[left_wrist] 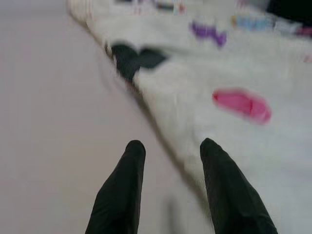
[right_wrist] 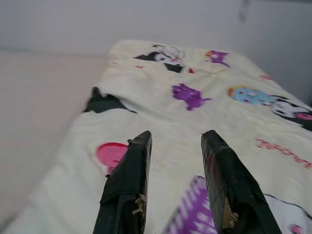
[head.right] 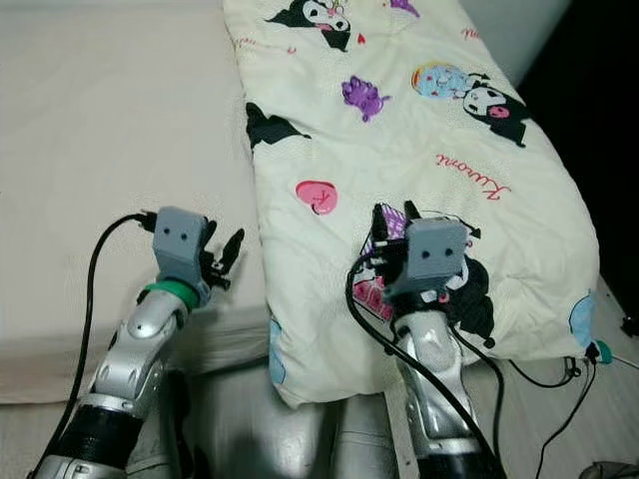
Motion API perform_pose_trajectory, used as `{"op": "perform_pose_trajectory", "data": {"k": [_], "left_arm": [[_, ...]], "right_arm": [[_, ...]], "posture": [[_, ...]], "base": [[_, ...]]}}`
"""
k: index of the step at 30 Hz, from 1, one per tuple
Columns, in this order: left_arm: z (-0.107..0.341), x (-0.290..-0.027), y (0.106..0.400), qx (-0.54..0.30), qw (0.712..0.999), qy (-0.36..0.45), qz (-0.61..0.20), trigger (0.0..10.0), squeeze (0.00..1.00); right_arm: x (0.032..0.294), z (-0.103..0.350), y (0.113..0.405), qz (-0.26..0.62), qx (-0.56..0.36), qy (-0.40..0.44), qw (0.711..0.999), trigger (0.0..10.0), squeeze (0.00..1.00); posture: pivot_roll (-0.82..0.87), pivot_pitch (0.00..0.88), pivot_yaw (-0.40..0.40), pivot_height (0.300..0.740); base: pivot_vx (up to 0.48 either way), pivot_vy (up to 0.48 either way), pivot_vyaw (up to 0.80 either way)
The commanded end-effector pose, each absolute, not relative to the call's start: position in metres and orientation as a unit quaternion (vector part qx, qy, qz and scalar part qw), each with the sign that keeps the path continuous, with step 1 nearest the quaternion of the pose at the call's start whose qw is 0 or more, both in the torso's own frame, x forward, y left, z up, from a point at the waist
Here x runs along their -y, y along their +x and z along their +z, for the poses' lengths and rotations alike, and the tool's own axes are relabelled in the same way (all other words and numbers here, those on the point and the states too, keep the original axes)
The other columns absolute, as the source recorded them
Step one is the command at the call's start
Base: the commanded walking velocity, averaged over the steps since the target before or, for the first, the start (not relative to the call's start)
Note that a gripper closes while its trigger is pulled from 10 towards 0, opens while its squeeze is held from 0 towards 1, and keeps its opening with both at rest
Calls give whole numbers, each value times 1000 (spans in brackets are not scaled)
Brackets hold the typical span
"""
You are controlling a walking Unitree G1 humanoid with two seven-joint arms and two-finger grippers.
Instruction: Clean up the room
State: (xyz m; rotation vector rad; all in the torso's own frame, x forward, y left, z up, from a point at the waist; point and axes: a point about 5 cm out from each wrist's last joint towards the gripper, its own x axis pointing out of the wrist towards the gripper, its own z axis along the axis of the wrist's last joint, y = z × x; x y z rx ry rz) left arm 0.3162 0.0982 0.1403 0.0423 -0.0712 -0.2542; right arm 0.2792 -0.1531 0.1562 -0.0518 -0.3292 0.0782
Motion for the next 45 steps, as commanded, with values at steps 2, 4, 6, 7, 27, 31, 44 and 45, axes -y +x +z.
{"op": "perform_pose_trajectory", "data": {"k": [2, 4, 6, 7, 27, 31, 44, 45], "left_arm": [[147, -98, 316, 49, 991, 15, -123, 10000, 0], [149, -98, 316, 57, 991, 20, -119, 10000, 0], [150, -97, 317, 59, 991, 22, -118, 10000, 0], [150, -97, 317, 58, 991, 22, -119, 10000, 0], [143, -89, 316, 46, 990, 28, -129, 10000, 0], [141, -89, 316, 43, 990, 32, -130, 10000, 0], [129, -89, 314, 20, 989, 45, -137, 10000, 0], [129, -89, 314, 20, 989, 45, -137, 10000, 0]], "right_arm": [[151, 146, 279, 44, 146, -26, 988, 10000, 0], [148, 142, 278, 47, 139, -26, 989, 10000, 0], [147, 139, 278, 49, 135, -23, 989, 10000, 0], [147, 139, 278, 49, 135, -23, 989, 10000, 0], [152, 119, 280, 49, 106, -31, 993, 10000, 0], [152, 116, 280, 48, 101, -32, 993, 10000, 0], [149, 102, 280, 57, 73, -30, 995, 10000, 0], [149, 102, 280, 57, 73, -30, 995, 10000, 0]], "posture": [[-50, 67, 1, 608], [-51, 58, 2, 618], [-52, 57, 2, 627], [-52, 57, 2, 632], [-52, 46, 2, 714], [-53, 45, 3, 734], [-49, 36, 7, 740], [-49, 36, 7, 740]], "base": [[0, 0, 0], [0, 0, 0], [0, 0, 0], [0, 0, 0], [0, 0, 0], [0, 0, 0], [0, 0, 0], [0, 0, 0]]}}
